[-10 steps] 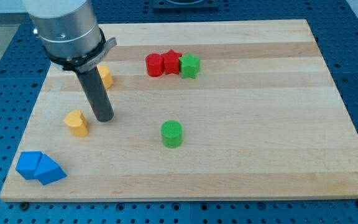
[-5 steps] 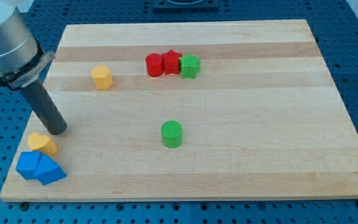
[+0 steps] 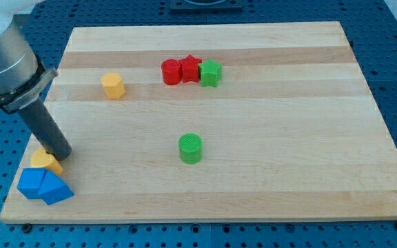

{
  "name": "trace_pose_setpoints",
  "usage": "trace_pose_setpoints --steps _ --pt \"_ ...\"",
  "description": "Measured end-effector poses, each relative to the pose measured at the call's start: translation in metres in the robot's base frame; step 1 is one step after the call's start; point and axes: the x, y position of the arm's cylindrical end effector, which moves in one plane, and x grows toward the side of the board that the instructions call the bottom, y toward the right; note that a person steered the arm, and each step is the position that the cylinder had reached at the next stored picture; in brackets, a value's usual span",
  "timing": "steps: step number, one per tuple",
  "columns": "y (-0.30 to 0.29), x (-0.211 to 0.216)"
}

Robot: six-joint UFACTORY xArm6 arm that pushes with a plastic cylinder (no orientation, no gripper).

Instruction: Group up the yellow blocks with the blue blocks at the bottom left side of the board

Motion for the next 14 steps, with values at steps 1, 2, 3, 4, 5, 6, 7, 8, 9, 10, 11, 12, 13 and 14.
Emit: trace_pose_setpoints --steps 1,2,3,4,5,6,7,8,9,10,11,12,13,14 --pt "0.003 -0.007" --pt "0.008 -0.059" --pt "-0.004 -0.116" --pt "-0.005 -0.167" --pt "0.016 -0.194" --pt "0.041 -0.19" --pt "0.047 -0.165" --pt "0.047 -0.124" --pt "0.047 -0.081" --pt "0.048 -0.091" --pt "0.05 -0.138" --pt "0.071 -0.131" --pt "0.078 -0.085" --pt "0.077 -0.035"
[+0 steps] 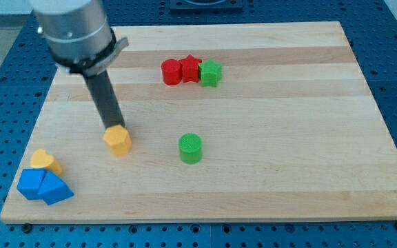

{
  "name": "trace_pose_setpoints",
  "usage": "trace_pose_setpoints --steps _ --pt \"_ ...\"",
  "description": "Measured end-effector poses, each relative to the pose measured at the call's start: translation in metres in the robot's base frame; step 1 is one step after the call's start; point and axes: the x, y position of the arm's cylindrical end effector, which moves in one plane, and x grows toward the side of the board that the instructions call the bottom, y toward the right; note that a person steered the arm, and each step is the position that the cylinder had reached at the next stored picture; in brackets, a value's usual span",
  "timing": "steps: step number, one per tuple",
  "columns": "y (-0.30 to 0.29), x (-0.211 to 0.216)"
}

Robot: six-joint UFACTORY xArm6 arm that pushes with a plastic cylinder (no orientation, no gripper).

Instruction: Group up the yellow blocks with the blue blocks at the bottom left side of the board

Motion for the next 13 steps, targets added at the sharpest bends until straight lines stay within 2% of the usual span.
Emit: trace_pose_setpoints --steps 1,2,3,4,5,7,13 --pt "-0.001 0.023" --pt "0.015 0.011" --pt "0.06 0.001" --pt "0.08 0.018" --pt "0.067 0.046" --pt "0.002 0.048" --pt "-0.032 0.048"
